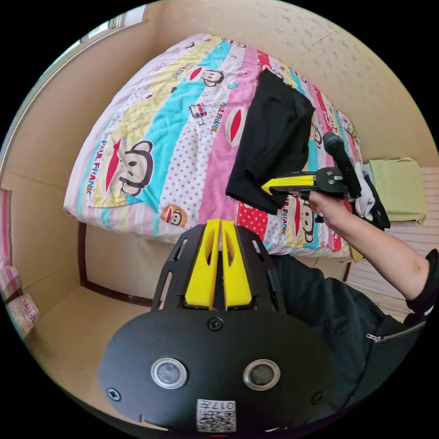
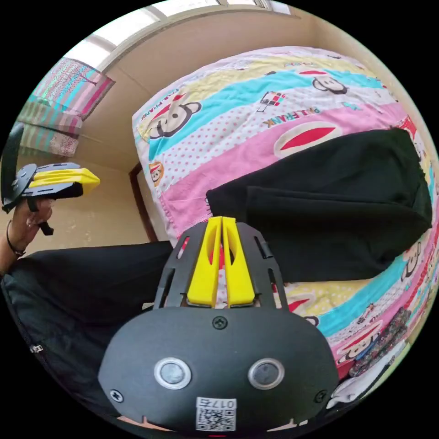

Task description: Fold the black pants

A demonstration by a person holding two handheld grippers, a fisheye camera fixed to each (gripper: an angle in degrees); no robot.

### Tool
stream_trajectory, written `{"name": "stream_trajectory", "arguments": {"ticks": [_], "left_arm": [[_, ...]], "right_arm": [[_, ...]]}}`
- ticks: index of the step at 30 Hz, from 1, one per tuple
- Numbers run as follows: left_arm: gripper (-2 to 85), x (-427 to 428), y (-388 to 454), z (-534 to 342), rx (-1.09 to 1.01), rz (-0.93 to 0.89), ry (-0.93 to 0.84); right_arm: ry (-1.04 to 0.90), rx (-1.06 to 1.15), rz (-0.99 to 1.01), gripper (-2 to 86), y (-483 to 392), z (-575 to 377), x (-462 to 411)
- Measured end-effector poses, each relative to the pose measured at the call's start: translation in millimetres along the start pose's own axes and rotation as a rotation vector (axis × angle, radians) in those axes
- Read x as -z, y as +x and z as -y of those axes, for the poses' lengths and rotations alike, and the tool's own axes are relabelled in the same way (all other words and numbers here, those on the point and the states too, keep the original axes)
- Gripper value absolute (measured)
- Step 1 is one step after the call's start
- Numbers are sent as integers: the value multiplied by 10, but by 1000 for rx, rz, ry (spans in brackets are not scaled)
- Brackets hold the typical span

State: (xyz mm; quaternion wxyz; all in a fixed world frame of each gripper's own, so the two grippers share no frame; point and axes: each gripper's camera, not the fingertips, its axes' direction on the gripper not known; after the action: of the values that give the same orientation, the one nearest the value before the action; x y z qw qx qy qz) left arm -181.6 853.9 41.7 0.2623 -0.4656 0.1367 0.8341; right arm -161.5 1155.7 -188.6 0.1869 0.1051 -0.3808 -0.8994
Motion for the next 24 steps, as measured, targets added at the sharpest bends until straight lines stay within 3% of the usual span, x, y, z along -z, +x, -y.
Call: {"name": "stream_trajectory", "arguments": {"ticks": [1,5,10,17,20,24], "left_arm": [[-7,7,-66,4,17,-19,-3],[3,21,-203,166,-7,-226,46],[73,-217,179,788,-256,-391,122],[98,-1044,669,1804,-435,-133,73],[75,-1535,810,1993,-448,-46,-146],[14,-1613,824,1954,-371,65,-105]], "right_arm": [[-16,10,92,7,0,1,-110],[40,-51,75,5,99,-333,-157],[171,-412,238,4,839,-1454,-79],[277,-694,173,6,1219,-2681,296],[328,-775,171,12,1286,-2931,393],[552,-772,304,41,1452,-3000,358]]}}
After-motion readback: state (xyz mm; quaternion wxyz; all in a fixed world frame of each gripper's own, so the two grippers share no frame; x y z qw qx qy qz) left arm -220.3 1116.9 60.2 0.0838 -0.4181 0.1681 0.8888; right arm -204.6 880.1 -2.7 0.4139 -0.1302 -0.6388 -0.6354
